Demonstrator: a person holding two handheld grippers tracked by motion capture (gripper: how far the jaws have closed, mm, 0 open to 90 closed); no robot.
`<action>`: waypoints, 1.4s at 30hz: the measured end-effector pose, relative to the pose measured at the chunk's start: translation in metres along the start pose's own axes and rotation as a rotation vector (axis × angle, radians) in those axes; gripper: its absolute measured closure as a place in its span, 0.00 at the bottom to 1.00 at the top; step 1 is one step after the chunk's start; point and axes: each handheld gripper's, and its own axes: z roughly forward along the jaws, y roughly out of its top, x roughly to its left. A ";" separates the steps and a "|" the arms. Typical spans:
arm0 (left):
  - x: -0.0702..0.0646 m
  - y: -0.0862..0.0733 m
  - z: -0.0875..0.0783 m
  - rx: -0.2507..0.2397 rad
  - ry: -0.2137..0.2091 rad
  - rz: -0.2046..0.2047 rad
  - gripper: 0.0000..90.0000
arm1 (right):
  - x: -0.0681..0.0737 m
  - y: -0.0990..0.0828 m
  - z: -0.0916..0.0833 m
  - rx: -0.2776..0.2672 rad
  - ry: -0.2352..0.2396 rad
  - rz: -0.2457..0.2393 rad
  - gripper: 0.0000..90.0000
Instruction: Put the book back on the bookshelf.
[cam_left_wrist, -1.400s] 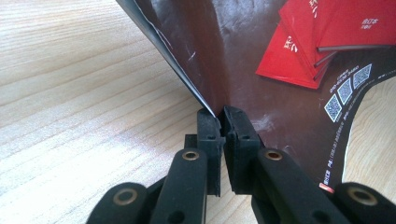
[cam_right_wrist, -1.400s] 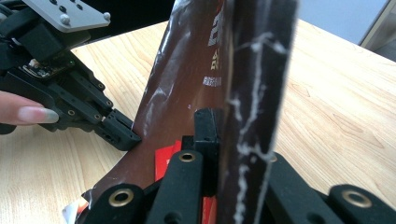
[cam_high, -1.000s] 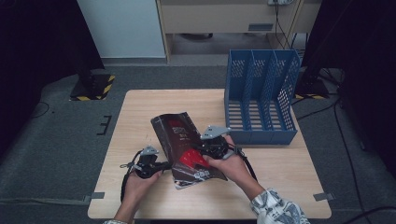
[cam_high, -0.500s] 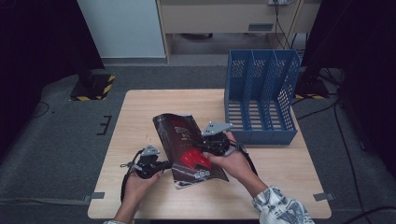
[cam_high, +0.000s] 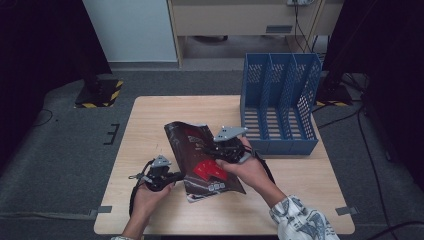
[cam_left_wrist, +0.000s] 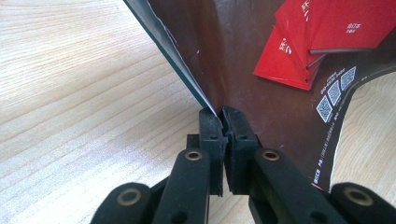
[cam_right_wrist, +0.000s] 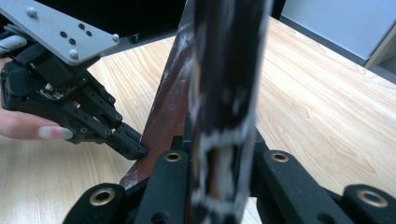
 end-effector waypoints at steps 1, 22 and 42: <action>0.000 0.000 0.000 -0.001 0.001 0.002 0.97 | 0.000 0.002 -0.001 0.000 -0.001 -0.002 0.87; -0.002 0.008 -0.012 -0.031 0.020 0.032 0.97 | -0.003 0.011 -0.009 -0.045 -0.037 -0.014 0.96; 0.011 0.032 -0.041 -0.029 0.126 0.122 0.97 | -0.009 0.018 -0.008 -0.135 -0.015 -0.009 0.96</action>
